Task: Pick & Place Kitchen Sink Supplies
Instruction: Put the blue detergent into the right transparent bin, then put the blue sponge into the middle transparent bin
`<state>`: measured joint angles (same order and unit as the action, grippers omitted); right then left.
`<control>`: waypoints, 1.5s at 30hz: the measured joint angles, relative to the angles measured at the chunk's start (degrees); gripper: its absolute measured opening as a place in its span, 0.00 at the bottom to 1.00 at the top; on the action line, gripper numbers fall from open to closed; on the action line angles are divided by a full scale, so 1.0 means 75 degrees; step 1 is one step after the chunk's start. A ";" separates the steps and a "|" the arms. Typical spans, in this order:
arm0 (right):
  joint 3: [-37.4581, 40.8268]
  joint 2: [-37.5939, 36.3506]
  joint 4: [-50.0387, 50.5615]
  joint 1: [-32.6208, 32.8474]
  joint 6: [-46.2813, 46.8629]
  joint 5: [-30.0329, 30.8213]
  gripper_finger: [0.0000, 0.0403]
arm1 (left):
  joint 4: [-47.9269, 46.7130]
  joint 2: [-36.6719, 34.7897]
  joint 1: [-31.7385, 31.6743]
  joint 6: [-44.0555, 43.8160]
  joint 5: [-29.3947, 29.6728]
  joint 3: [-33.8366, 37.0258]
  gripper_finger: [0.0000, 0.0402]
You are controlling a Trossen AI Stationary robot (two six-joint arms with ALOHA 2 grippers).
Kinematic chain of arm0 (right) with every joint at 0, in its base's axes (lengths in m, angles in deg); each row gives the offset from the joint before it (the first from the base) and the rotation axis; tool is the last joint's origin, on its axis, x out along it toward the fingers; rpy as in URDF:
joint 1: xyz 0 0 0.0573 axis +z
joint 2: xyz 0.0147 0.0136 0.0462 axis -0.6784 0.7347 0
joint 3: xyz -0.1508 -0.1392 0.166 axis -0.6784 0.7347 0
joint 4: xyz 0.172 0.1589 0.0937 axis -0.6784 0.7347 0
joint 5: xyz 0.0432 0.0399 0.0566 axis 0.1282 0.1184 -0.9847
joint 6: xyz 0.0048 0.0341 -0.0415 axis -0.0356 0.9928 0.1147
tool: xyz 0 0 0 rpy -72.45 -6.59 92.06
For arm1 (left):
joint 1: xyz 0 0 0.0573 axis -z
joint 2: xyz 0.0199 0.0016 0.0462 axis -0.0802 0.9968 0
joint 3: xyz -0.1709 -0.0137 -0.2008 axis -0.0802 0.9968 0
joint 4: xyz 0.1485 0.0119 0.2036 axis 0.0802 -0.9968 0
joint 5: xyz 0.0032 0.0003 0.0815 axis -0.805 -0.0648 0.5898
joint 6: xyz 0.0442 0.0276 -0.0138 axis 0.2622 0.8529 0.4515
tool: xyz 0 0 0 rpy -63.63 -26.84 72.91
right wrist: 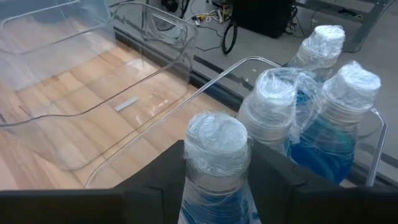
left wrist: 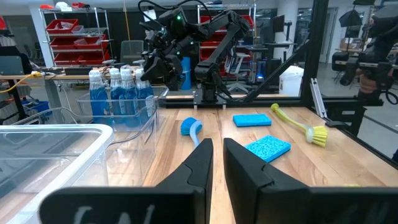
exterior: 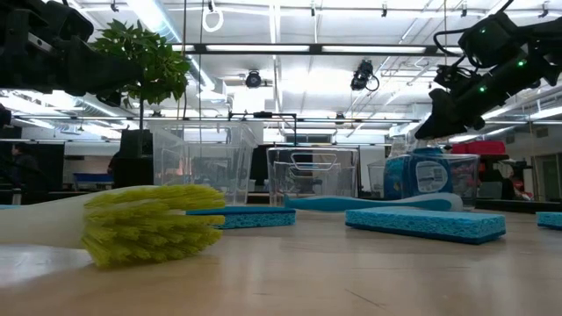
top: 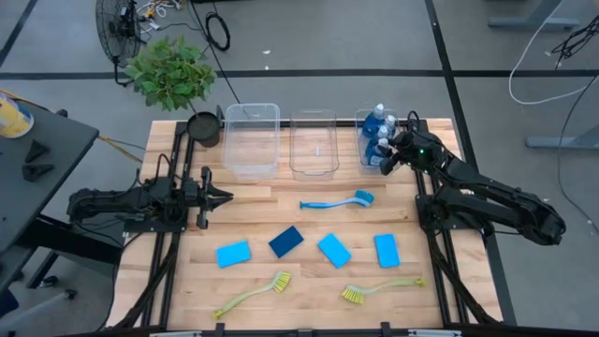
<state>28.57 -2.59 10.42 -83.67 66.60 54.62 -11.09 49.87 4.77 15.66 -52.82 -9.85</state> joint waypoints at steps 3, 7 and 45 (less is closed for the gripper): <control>0.0000 -0.0001 -0.0017 0.0002 0.0058 -0.0023 0.45 | 0.0000 0.0000 0.0002 -0.0001 -0.0001 0.0000 0.11; 0.0000 0.0000 -0.0014 0.0003 0.0122 -0.0024 0.49 | 0.0000 0.0000 0.0000 -0.0001 0.0001 -0.0001 0.11; -0.0005 -0.0338 -0.0041 0.0013 0.0709 -0.0316 0.82 | 0.0000 0.0000 0.0002 -0.0001 -0.0001 -0.0002 0.11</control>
<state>28.54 -5.13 10.11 -83.57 71.92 52.25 -11.09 49.87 4.78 15.65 -52.83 -9.87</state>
